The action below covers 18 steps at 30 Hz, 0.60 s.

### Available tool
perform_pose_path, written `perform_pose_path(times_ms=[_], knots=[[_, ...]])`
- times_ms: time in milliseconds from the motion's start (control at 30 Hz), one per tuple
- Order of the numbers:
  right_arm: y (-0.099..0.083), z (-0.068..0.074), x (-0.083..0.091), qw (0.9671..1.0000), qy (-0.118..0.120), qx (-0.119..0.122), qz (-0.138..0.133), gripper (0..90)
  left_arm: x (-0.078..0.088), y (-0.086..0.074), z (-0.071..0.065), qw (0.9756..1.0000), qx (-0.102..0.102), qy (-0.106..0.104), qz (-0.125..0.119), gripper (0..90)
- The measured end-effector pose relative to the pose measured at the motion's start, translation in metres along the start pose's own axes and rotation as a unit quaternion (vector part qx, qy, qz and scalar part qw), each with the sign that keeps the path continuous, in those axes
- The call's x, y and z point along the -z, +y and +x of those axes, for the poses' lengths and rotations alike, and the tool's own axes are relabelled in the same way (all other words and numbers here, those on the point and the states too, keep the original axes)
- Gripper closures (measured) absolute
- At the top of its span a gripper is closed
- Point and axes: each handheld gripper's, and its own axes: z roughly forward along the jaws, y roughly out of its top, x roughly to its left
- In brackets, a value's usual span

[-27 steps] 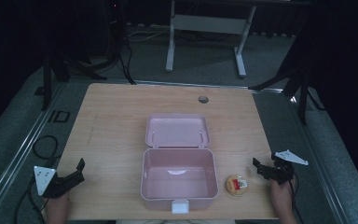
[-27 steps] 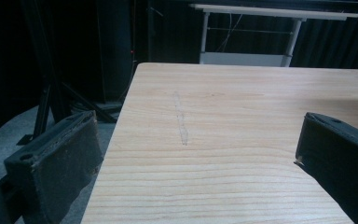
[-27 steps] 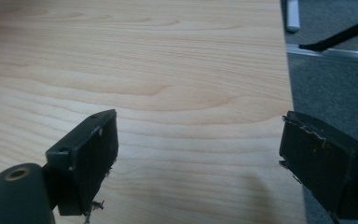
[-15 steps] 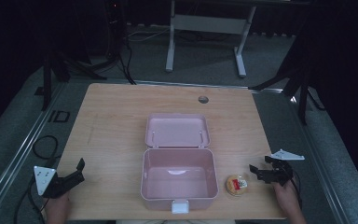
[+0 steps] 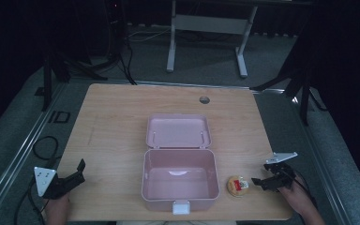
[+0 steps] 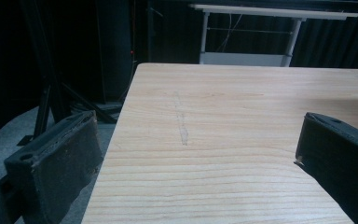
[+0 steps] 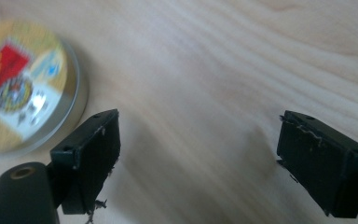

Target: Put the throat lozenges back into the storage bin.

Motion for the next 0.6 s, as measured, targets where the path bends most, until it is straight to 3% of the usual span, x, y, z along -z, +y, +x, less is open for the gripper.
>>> perform_pose_path(times_ms=[133, 267, 400, 467, 500, 533, 600], knots=[[0.005, 0.003, 0.005, 0.9986, 0.01, 0.03, 0.043, 13.4, 0.0, 0.0, 0.0, 1.0, 0.0, 0.0, -0.001, 0.3], [0.012, 0.008, 0.008, 0.9924, 0.011, 0.07, 0.101, 13.3, 0.0, 0.0, 0.0, 1.0, -0.002, -0.001, 0.0, 0.3], [0.021, 0.015, 0.008, 0.9788, 0.022, 0.105, 0.174, 13.3, 0.0, 0.0, -0.001, 1.0, -0.002, -0.001, 0.0, 0.3], [0.022, 0.016, 0.008, 0.9771, 0.027, 0.108, 0.182, 13.3, 0.0, 0.0, 0.0, 1.0, -0.002, -0.001, 0.0, 0.4], [0.024, 0.018, 0.007, 0.972, 0.032, 0.12, 0.2, 13.3, 0.0, 0.0, 0.0, 1.0, -0.002, -0.001, 0.0, 0.4], [0.028, 0.022, 0.006, 0.9645, 0.042, 0.133, 0.224, 13.3, 0.0, 0.0, 0.0, 1.0, -0.002, -0.001, 0.0, 0.4], [0.032, 0.026, 0.004, 0.9562, 0.048, 0.152, 0.246, 13.3, 0.0, 0.0, 0.0, 1.0, -0.002, -0.001, 0.0, 0.3]])
